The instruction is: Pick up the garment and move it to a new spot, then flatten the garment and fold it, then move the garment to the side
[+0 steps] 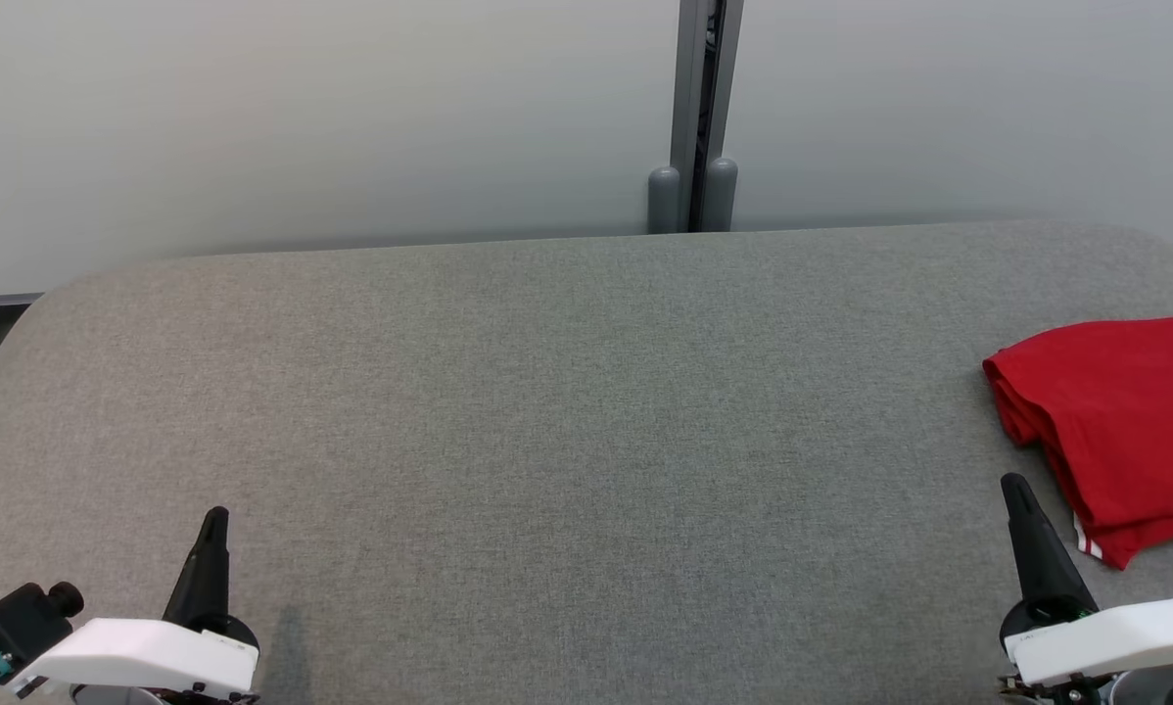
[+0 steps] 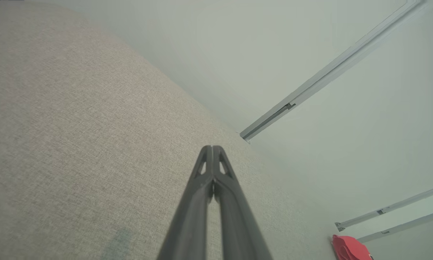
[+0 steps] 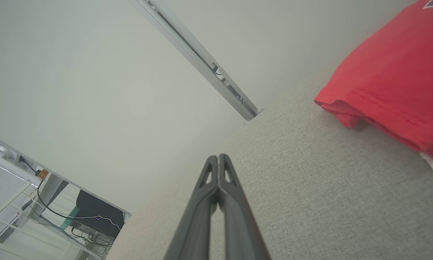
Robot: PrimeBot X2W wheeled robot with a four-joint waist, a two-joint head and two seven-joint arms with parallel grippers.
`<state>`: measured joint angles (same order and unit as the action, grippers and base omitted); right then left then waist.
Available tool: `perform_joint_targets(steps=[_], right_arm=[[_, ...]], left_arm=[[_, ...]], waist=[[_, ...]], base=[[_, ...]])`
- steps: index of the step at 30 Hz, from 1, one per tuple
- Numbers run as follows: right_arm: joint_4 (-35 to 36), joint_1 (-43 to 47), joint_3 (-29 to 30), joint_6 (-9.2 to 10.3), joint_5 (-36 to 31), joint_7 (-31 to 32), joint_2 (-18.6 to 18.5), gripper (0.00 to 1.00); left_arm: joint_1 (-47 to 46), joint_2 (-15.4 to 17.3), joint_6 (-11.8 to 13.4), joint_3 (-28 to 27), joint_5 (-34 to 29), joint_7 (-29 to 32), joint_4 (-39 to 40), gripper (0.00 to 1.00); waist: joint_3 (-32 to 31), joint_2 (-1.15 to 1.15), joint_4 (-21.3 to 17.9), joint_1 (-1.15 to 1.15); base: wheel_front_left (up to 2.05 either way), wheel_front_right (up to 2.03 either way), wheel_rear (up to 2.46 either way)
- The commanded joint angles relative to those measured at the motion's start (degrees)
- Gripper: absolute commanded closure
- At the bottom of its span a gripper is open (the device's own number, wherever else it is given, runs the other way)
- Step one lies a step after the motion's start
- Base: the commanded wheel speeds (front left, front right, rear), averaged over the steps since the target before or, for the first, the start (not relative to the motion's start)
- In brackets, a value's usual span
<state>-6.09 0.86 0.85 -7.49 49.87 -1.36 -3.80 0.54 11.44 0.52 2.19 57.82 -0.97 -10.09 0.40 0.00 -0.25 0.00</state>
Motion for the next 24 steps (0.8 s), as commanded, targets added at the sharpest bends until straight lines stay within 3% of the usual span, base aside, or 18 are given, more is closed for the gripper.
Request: perform_joint_targets(steps=[1, 24], right_arm=[[0.5, -1.6, -0.1, -0.01, 1.7, -0.4, -0.3, 1.00], [-2.9, -4.2, -0.7, -0.01, 16.0, -0.6, 0.1, 1.00]], left_arm=[[-1.8, 0.1, -0.4, -1.0, 1.4, 0.4, 0.1, 1.00], [-5.5, -2.2, -3.1, -5.9, 12.8, 5.3, -3.0, 1.00]], waist=[[0.0, 0.00, 0.0, 0.00], [0.0, 0.00, 0.1, 0.00]], base=[[0.00, 0.00, 0.00], [0.00, 0.00, 0.00]])
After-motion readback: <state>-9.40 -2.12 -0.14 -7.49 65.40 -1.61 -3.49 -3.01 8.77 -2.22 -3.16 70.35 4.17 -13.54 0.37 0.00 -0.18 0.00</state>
